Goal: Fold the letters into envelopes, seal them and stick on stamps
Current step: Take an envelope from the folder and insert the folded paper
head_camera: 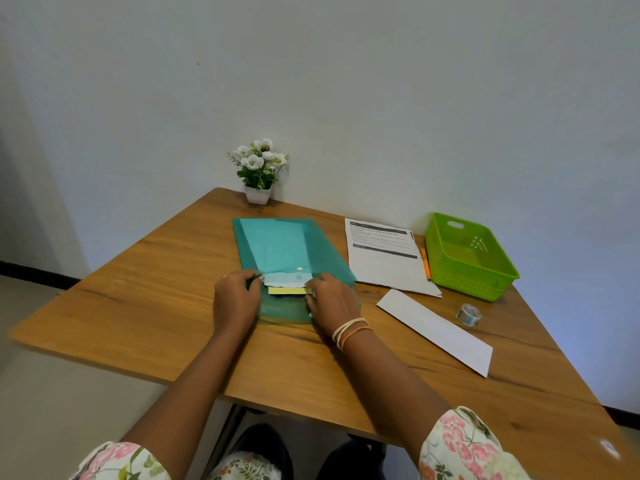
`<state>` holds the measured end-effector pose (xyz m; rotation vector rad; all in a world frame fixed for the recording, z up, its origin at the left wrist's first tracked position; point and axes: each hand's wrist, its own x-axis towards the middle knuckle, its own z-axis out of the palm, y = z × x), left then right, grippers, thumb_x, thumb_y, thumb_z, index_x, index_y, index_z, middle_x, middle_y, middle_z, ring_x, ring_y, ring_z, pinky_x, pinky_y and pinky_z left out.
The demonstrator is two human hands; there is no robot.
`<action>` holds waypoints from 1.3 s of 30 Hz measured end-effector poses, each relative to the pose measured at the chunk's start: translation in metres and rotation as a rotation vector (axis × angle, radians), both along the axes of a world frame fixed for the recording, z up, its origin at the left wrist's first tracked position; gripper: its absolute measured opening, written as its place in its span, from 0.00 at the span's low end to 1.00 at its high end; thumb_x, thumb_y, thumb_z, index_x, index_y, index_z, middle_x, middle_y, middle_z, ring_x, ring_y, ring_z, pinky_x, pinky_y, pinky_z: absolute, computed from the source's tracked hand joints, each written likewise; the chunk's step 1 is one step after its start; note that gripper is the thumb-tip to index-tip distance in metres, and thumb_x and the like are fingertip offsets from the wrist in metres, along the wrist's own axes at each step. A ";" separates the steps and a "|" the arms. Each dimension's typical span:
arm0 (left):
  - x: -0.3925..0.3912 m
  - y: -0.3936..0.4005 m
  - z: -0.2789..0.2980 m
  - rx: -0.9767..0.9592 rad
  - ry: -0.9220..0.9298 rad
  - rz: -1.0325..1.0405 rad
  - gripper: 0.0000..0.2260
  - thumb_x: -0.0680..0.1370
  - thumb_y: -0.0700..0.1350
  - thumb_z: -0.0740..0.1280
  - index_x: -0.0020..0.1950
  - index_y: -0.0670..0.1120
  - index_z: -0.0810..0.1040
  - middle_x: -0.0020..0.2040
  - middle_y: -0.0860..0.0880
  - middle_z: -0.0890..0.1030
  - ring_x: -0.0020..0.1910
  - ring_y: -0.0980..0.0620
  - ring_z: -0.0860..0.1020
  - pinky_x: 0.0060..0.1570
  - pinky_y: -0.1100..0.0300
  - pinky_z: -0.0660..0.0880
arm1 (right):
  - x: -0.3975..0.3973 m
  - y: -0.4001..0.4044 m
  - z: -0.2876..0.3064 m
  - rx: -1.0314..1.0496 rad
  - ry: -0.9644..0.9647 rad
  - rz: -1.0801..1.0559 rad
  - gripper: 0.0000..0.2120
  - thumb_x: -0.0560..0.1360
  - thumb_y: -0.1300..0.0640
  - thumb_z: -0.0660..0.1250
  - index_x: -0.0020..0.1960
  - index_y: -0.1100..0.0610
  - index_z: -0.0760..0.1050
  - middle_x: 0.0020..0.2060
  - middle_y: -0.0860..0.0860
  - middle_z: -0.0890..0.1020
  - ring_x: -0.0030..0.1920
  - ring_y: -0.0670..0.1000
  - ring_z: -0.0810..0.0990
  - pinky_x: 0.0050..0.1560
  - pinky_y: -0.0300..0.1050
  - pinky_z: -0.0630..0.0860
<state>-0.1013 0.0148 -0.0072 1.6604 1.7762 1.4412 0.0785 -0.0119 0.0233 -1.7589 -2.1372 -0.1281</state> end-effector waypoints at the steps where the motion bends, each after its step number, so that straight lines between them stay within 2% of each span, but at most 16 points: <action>1: 0.000 0.000 0.000 0.000 0.001 -0.001 0.08 0.75 0.43 0.68 0.49 0.43 0.84 0.46 0.44 0.84 0.47 0.45 0.80 0.45 0.53 0.76 | 0.000 0.001 -0.001 0.006 -0.008 -0.004 0.11 0.79 0.55 0.61 0.56 0.57 0.79 0.51 0.54 0.78 0.47 0.57 0.80 0.46 0.50 0.78; 6: 0.003 -0.004 0.003 0.018 0.058 0.008 0.07 0.75 0.41 0.68 0.49 0.42 0.84 0.46 0.43 0.84 0.46 0.44 0.79 0.42 0.56 0.73 | 0.004 -0.002 -0.009 0.099 0.085 -0.014 0.10 0.79 0.55 0.61 0.51 0.57 0.81 0.45 0.53 0.78 0.42 0.54 0.79 0.39 0.45 0.75; 10: 0.004 -0.005 0.004 0.006 0.064 0.018 0.08 0.76 0.40 0.67 0.51 0.43 0.84 0.47 0.43 0.84 0.48 0.43 0.79 0.43 0.57 0.72 | 0.009 -0.013 -0.018 0.190 0.197 -0.016 0.04 0.73 0.57 0.65 0.43 0.57 0.77 0.40 0.51 0.76 0.36 0.51 0.76 0.34 0.47 0.77; 12: 0.003 -0.004 0.003 -0.009 0.058 0.013 0.08 0.75 0.40 0.67 0.52 0.43 0.84 0.48 0.43 0.84 0.48 0.43 0.79 0.45 0.56 0.73 | 0.015 -0.022 -0.021 0.243 0.232 -0.008 0.04 0.69 0.56 0.66 0.42 0.56 0.75 0.40 0.50 0.73 0.37 0.49 0.74 0.32 0.43 0.76; 15: 0.002 -0.003 0.002 -0.029 0.055 0.017 0.08 0.75 0.40 0.67 0.52 0.43 0.84 0.50 0.43 0.84 0.49 0.43 0.80 0.46 0.55 0.75 | 0.027 -0.035 -0.022 0.295 0.271 0.004 0.06 0.68 0.54 0.68 0.43 0.55 0.75 0.43 0.50 0.74 0.43 0.47 0.73 0.36 0.38 0.77; 18: 0.003 -0.003 0.003 -0.049 0.057 0.021 0.09 0.75 0.40 0.67 0.53 0.44 0.84 0.50 0.44 0.84 0.49 0.43 0.80 0.46 0.55 0.75 | 0.036 -0.042 -0.022 0.290 0.301 0.045 0.07 0.69 0.55 0.69 0.46 0.54 0.75 0.46 0.50 0.76 0.49 0.48 0.74 0.42 0.37 0.78; 22: 0.003 -0.003 0.003 -0.076 0.063 0.020 0.09 0.76 0.40 0.67 0.53 0.45 0.84 0.50 0.44 0.84 0.49 0.44 0.80 0.45 0.56 0.75 | 0.042 -0.047 -0.025 0.324 0.343 0.100 0.07 0.73 0.55 0.66 0.51 0.53 0.74 0.47 0.51 0.80 0.48 0.48 0.77 0.42 0.43 0.80; 28: 0.001 -0.003 0.002 -0.107 0.090 0.008 0.10 0.74 0.41 0.66 0.53 0.46 0.83 0.50 0.44 0.84 0.48 0.44 0.80 0.45 0.54 0.76 | 0.039 -0.050 -0.017 0.427 0.640 -0.018 0.07 0.79 0.57 0.61 0.56 0.51 0.70 0.49 0.51 0.81 0.49 0.47 0.80 0.42 0.42 0.81; 31: 0.002 -0.004 0.004 -0.144 0.089 -0.058 0.14 0.74 0.45 0.63 0.56 0.48 0.83 0.54 0.45 0.83 0.51 0.45 0.79 0.51 0.52 0.76 | 0.042 -0.055 -0.013 0.445 0.732 0.001 0.10 0.79 0.61 0.60 0.56 0.48 0.69 0.50 0.50 0.80 0.49 0.46 0.81 0.44 0.40 0.81; 33: 0.003 -0.008 0.007 -0.109 0.087 -0.148 0.18 0.74 0.51 0.59 0.57 0.48 0.82 0.58 0.46 0.82 0.57 0.47 0.77 0.61 0.48 0.71 | 0.045 -0.058 -0.014 0.441 0.726 0.002 0.12 0.78 0.64 0.62 0.55 0.49 0.71 0.49 0.49 0.80 0.50 0.44 0.80 0.46 0.40 0.81; 35: 0.005 -0.012 0.007 -0.041 0.218 -0.214 0.21 0.73 0.55 0.57 0.59 0.49 0.81 0.63 0.48 0.78 0.66 0.48 0.72 0.70 0.44 0.58 | 0.048 -0.060 -0.017 0.387 0.652 -0.016 0.14 0.74 0.67 0.66 0.55 0.53 0.73 0.50 0.48 0.80 0.51 0.44 0.79 0.49 0.41 0.81; 36: 0.007 -0.015 0.006 -0.003 0.330 -0.242 0.22 0.73 0.57 0.57 0.60 0.49 0.80 0.65 0.49 0.77 0.69 0.49 0.69 0.72 0.42 0.52 | 0.050 -0.061 -0.019 0.355 0.596 -0.017 0.15 0.72 0.67 0.68 0.55 0.54 0.74 0.51 0.49 0.80 0.52 0.45 0.79 0.51 0.39 0.80; 37: 0.009 -0.016 0.005 0.026 0.445 -0.272 0.22 0.73 0.58 0.58 0.61 0.51 0.79 0.65 0.51 0.77 0.70 0.50 0.68 0.72 0.41 0.49 | 0.051 -0.061 -0.020 0.329 0.532 -0.009 0.16 0.70 0.66 0.70 0.56 0.54 0.75 0.53 0.50 0.80 0.53 0.46 0.79 0.53 0.37 0.79; 39: 0.013 -0.017 0.002 0.051 0.603 -0.309 0.19 0.74 0.58 0.62 0.61 0.53 0.79 0.63 0.52 0.78 0.67 0.51 0.71 0.72 0.40 0.50 | 0.053 -0.062 -0.023 0.311 0.400 0.020 0.15 0.70 0.65 0.71 0.56 0.56 0.78 0.54 0.53 0.80 0.54 0.50 0.79 0.53 0.33 0.76</action>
